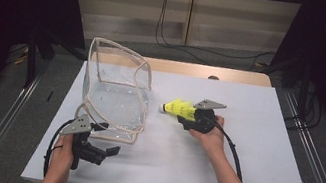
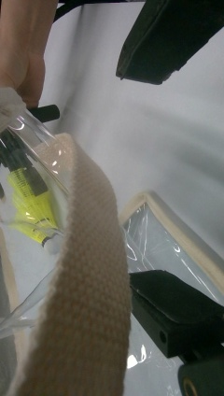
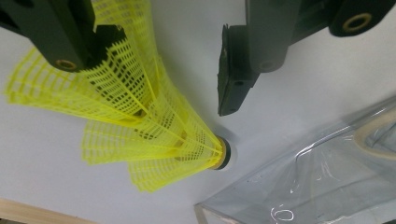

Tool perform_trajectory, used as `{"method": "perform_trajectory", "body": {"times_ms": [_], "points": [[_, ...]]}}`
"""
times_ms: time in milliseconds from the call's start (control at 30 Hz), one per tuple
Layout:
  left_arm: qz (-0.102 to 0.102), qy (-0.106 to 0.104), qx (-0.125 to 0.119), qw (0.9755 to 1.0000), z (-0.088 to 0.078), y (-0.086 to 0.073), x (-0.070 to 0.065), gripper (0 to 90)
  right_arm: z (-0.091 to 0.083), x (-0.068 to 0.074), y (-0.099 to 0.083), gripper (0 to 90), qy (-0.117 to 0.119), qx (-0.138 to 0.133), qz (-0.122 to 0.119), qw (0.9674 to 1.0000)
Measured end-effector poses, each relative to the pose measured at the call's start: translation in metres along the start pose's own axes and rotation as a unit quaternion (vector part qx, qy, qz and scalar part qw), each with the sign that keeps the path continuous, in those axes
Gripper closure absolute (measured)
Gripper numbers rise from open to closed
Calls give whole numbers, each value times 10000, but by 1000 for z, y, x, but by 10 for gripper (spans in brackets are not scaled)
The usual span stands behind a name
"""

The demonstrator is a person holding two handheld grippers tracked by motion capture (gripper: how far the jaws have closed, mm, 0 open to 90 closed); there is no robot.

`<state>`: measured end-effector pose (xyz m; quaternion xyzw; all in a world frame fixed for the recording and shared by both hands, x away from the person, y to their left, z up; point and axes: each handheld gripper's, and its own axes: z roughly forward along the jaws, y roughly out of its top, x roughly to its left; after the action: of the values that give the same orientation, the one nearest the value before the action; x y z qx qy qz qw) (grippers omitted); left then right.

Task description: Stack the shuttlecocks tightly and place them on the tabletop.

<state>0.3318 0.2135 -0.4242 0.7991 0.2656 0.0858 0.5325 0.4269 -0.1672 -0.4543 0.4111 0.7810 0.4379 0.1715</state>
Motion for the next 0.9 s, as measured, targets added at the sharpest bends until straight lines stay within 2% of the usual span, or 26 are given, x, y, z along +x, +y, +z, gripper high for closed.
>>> {"method": "perform_trajectory", "body": {"times_ms": [100,200,367,400,467,633,900], "points": [[-10,-3,-1,10000,0,0,0,32,5,2,2,496,-67,11,54,10000],[-12,-14,-14,10000,0,0,0,32,9,1,3,523,-162,49,156,9997],[-4,-8,-2,10000,0,0,1,32,15,0,6,651,-255,38,266,9993],[0,-2,-6,10000,0,0,1,32,16,-1,7,700,-267,25,290,9992],[4,-3,-2,10000,0,0,1,32,16,-1,8,746,-303,40,229,9993],[-17,-6,-29,10000,-1,0,1,32,14,-1,10,797,-137,72,198,9997],[-30,-6,-52,10000,-2,0,0,32,4,3,13,802,134,68,94,9998]]}}
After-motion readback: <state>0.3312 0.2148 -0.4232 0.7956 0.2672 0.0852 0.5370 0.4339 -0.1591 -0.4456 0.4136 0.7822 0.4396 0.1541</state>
